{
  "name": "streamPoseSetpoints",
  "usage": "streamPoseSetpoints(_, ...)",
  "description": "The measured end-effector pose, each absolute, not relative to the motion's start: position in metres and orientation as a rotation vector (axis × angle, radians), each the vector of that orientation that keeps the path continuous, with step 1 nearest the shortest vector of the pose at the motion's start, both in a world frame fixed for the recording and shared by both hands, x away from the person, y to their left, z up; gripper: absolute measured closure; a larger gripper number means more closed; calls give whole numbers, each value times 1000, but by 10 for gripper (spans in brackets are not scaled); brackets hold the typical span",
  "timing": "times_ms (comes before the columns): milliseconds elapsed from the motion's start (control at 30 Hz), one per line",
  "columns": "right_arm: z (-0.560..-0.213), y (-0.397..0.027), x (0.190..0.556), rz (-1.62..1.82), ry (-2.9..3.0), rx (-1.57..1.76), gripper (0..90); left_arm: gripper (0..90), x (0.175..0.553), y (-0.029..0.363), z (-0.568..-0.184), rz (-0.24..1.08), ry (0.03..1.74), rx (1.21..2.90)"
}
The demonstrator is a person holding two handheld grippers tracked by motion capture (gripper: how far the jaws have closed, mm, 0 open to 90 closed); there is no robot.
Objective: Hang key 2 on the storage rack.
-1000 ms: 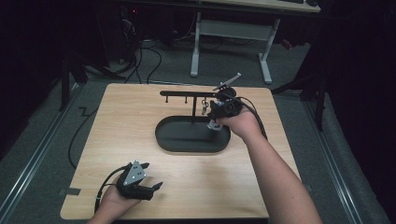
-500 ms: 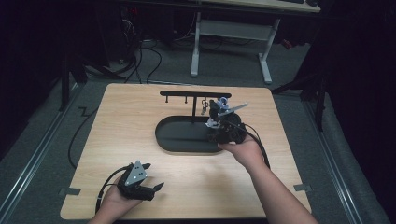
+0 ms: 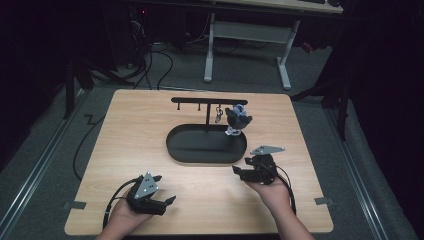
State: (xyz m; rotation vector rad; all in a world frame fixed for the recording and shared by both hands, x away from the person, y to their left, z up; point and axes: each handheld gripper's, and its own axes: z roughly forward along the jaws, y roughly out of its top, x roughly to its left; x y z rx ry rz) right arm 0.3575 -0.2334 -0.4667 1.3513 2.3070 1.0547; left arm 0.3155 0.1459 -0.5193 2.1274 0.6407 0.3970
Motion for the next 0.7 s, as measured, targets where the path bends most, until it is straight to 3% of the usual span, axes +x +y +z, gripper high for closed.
streamPoseSetpoints(333,-509,-269,313,1093,2230,1352,323,165,315,144,-520,370,641,2122)
streamPoseSetpoints(500,-521,-290,285,1131,2123,1340,237,166,315,143,-520,331,683,2084)
streamPoseSetpoints(700,-525,-290,282,1132,2131,1315,182,166,315,142,-520,325,717,2070)
